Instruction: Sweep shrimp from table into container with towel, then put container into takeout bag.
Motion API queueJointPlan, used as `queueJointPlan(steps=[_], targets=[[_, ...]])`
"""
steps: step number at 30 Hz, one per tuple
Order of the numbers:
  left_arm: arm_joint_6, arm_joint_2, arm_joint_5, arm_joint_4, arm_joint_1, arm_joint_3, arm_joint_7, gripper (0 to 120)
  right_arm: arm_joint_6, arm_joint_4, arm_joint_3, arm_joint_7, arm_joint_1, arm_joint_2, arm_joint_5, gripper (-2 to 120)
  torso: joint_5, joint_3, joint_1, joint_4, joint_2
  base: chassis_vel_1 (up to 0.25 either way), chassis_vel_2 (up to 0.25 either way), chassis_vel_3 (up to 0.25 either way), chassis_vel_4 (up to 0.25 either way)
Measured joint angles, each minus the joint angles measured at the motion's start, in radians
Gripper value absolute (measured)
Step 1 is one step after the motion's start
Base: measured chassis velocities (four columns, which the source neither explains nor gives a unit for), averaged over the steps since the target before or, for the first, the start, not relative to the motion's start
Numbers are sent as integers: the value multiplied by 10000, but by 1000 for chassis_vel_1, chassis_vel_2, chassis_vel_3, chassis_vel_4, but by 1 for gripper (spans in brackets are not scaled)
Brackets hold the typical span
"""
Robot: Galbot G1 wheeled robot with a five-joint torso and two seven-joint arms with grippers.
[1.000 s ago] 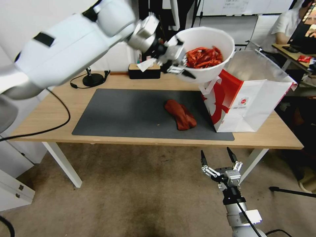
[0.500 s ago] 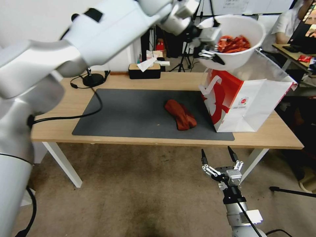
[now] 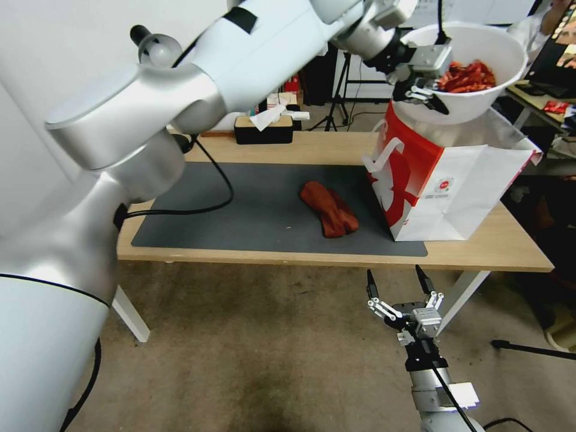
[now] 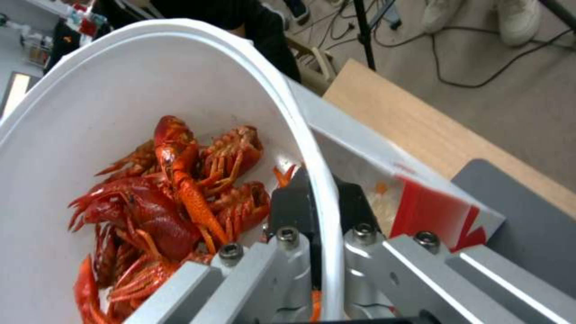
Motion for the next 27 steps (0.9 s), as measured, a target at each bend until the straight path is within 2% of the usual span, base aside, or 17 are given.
queueJointPlan(steps=[6, 14, 16, 19, 20, 22, 23, 25, 26, 27], targets=[[77, 27, -359, -271, 100, 515, -231, 0, 17, 66, -13, -12, -19, 75, -20, 100, -1, 0, 0, 1, 0, 0, 0, 0, 0], [80, 56, -437, -411, 196, 684, -428, 0, 27, 124, -9, -17, -50, 134, -35, 100, -1, 0, 0, 1, 0, 0, 0, 0, 0], [79, 63, -460, -438, 198, 695, -530, 4, 45, 129, -7, -21, -78, 154, -42, 100, -1, 0, 0, 0, 0, 0, 0, 0, 0], [79, 71, -490, -540, 244, 703, -648, 20, 70, 160, 22, -29, -114, 169, -50, 100, -1, 0, 0, 0, 0, 0, 0, 0, 0], [79, 71, -490, -540, 244, 703, -648, 20, 70, 160, 22, -29, -114, 169, -50, 100, -1, 0, 0, 0, 0, 0, 0, 0, 0], [71, 81, -492, -561, 297, 677, -688, 32, 73, 170, 48, -30, -113, 163, -50, 100, -1, 0, 0, -1, 0, 0, 0, 0, 0], [71, 81, -492, -561, 297, 677, -688, 32, 73, 170, 48, -30, -113, 163, -50, 100, -1, 0, 0, -1, 0, 0, 0, 0, 0], [44, 97, -493, -571, 346, 575, -693, 40, 73, 169, 55, -31, -110, 152, -51, 100, -1, 0, 0, 0, 0, 0, 0, 0, 0], [44, 97, -493, -571, 346, 575, -693, 40, 73, 169, 55, -31, -110, 152, -51, 100, -1, 0, 0, 0, 0, 0, 0, 0, 0], [35, 106, -485, -578, 358, 480, -694, 47, 73, 169, 55, -31, -101, 145, -51, 100, -2, 0, 0, 0, 0, 0, 0, 0, 0]])
